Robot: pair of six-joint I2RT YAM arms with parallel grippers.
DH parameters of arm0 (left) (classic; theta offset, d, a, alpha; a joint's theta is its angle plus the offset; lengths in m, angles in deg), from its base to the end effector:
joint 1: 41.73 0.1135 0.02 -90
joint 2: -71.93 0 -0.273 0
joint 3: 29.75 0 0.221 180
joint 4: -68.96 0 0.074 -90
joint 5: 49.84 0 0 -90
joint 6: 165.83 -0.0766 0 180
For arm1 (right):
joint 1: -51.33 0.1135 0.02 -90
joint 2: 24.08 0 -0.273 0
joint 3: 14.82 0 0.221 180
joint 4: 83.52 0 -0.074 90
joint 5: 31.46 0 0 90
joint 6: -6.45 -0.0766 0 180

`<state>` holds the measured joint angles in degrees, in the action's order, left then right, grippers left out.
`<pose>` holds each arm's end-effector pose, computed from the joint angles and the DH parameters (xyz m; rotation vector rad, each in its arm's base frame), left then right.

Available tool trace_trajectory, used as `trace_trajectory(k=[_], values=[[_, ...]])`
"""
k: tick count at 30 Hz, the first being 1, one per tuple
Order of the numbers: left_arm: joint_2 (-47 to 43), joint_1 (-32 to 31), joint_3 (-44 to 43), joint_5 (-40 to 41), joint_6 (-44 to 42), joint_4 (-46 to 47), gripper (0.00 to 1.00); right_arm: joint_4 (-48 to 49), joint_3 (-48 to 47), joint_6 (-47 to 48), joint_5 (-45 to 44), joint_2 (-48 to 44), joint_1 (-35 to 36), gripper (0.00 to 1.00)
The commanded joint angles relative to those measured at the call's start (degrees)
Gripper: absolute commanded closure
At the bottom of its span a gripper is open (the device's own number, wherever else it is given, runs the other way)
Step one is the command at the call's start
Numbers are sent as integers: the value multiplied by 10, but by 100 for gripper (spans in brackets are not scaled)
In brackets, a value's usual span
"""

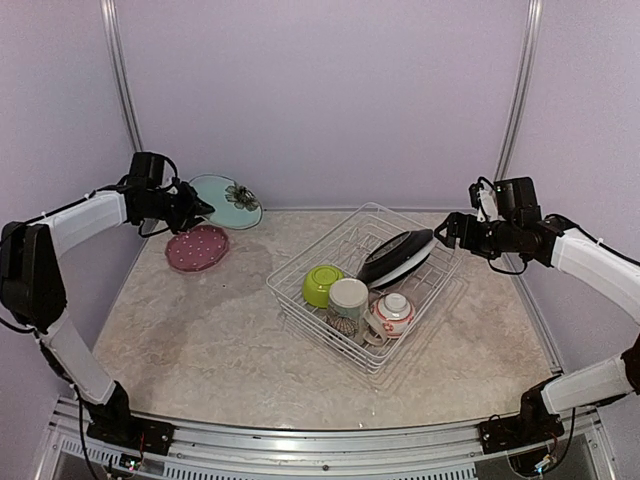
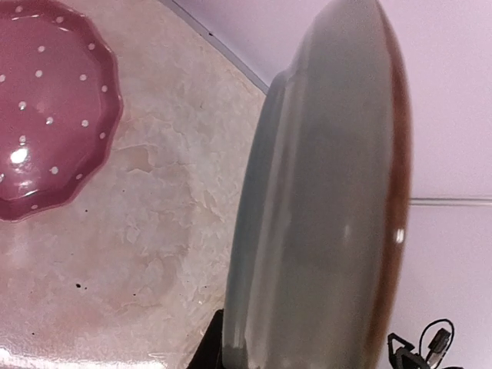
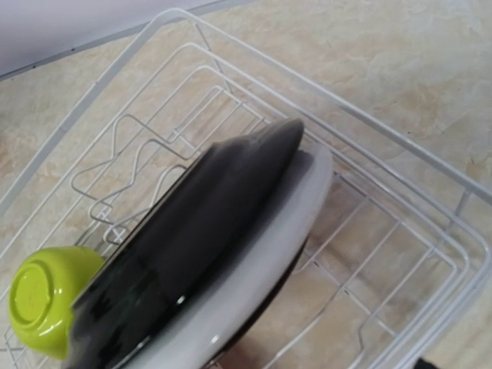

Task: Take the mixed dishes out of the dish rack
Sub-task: Place the plate on the plate.

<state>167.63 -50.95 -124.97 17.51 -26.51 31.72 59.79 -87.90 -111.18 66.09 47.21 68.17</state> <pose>0.3729 -0.0904 0.2948 -0.5881 2.2844 -0.9734 0.2615 0.0897 0.2932 0.1334 2.2301 0.5771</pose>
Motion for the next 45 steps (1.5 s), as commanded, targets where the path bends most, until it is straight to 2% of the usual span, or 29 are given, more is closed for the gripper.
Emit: trace_trajectory(k=[1, 8, 11, 23, 35, 45], values=[[-60, 69, 91, -94, 106, 186, 100, 8, 5, -2, 4, 1, 3, 9], [-63, 153, 197, -62, 165, 307, 100, 11, 5, -1, 13, -3, 3, 9], [-43, 187, 232, -62, 199, 390, 100, 26, 10, 0, 30, -14, 3, 9], [129, 200, 192, -103, 211, 490, 100, 14, 8, 5, 12, -26, 3, 9], [169, 192, 191, -112, 203, 483, 100, 7, 7, 7, -3, -30, 3, 9], [184, 189, 141, -110, 166, 374, 86, 15, 17, 1, -4, -41, 3, 8]])
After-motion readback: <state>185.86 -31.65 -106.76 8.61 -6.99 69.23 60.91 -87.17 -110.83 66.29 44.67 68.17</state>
